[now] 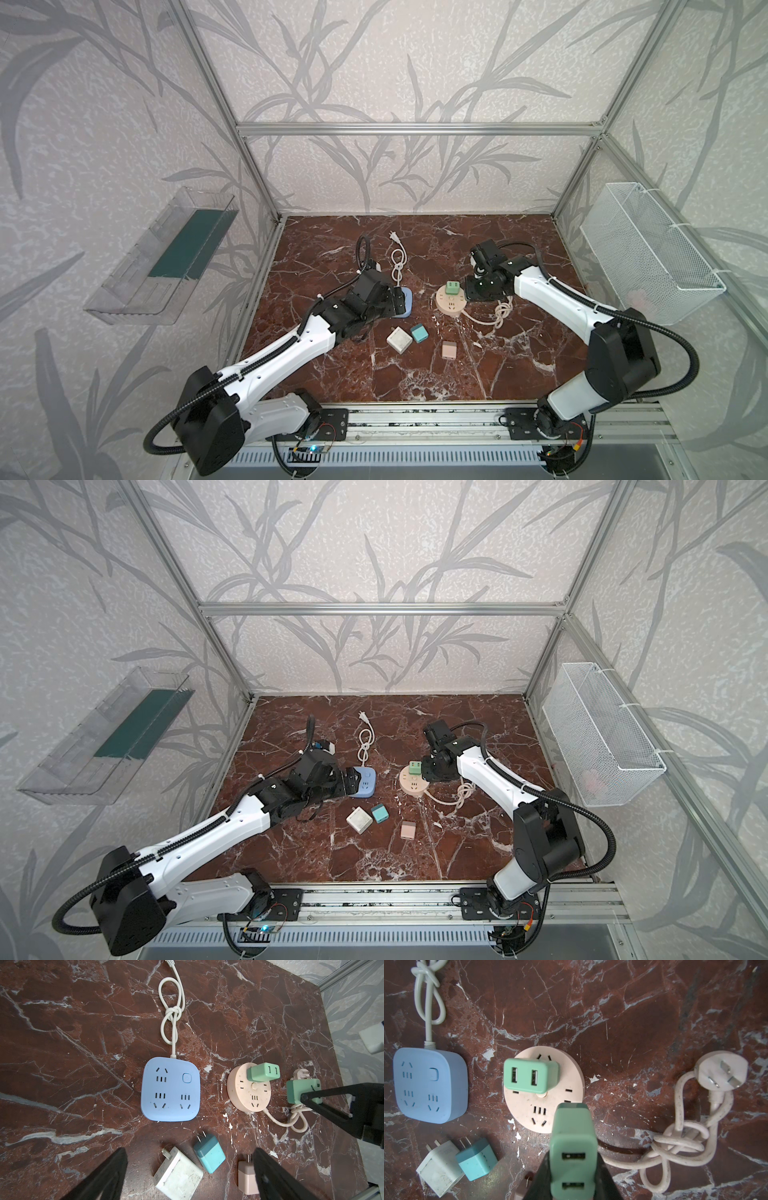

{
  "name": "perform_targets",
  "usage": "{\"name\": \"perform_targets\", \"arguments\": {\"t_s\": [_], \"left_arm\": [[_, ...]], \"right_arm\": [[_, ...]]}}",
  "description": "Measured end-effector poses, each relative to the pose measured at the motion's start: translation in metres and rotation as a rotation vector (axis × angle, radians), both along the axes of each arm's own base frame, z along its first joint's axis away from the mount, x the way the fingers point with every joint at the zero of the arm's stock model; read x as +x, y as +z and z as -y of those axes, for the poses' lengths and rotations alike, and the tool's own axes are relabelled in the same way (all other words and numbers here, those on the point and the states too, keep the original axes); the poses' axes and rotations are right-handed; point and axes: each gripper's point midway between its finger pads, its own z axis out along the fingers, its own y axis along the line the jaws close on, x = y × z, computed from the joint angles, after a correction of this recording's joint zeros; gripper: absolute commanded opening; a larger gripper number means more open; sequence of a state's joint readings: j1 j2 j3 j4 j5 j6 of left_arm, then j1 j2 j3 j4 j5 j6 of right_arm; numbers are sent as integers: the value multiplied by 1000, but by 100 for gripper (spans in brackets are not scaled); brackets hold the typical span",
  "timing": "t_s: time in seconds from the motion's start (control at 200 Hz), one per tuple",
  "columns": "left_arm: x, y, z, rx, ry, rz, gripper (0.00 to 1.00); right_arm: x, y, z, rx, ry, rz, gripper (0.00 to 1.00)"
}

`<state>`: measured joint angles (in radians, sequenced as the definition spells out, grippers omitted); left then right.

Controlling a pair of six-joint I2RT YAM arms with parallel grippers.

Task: Insert the plug
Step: 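Lower the green adapter onto the socket beside the plugged adapter, then press the green adapter down into the pink strip socket with the right gripper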

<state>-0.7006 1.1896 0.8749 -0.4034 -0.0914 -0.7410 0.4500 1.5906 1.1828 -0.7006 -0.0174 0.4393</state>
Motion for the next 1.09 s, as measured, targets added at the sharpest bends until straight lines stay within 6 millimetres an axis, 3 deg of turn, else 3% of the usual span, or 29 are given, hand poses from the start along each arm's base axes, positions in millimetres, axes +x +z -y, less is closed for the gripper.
{"name": "perform_targets", "arguments": {"t_s": [1.095], "left_arm": [[1,-6,2,-13,-3,5,92]], "right_arm": [[10,-23,-7,17,-15,-54,0]]}}
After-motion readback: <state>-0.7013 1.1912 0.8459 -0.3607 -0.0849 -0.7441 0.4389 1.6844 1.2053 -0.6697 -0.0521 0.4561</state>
